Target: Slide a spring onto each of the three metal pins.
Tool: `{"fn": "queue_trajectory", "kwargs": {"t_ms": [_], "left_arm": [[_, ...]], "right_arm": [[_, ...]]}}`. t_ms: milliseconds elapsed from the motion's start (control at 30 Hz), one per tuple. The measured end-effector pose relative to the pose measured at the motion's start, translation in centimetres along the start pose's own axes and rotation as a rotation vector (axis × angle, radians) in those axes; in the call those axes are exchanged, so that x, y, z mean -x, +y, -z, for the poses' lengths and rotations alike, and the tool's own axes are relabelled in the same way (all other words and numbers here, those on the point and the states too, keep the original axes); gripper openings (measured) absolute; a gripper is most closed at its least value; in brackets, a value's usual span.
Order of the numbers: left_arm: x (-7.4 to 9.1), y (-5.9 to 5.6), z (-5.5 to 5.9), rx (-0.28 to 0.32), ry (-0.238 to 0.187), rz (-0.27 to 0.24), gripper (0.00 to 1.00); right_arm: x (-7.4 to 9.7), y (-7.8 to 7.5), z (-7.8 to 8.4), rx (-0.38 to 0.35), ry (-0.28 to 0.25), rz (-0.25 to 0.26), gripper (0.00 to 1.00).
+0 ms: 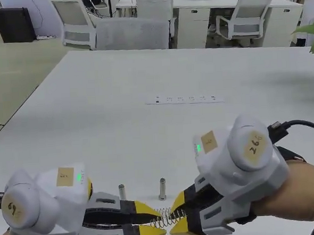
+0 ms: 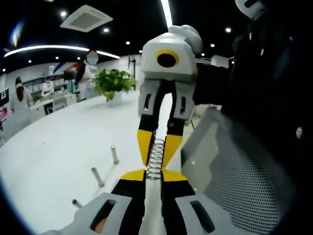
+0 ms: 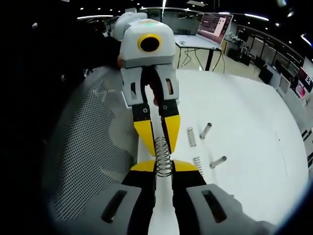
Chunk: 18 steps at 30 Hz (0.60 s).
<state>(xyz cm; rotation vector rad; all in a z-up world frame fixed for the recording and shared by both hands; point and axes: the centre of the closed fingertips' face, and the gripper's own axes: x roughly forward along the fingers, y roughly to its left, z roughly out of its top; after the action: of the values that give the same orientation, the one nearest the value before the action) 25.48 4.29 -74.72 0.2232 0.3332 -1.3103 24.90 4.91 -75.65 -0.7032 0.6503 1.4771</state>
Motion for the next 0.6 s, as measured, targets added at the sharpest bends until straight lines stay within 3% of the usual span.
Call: {"fn": "queue_trajectory", "kwargs": {"t_ms": [600], "left_arm": [[-0.2, -0.4, 0.4, -0.012, 0.017, 0.016, 0.03]], "right_arm": [[0.2, 0.7, -1.8, 0.033, -0.008, -0.011, 0.08]]}}
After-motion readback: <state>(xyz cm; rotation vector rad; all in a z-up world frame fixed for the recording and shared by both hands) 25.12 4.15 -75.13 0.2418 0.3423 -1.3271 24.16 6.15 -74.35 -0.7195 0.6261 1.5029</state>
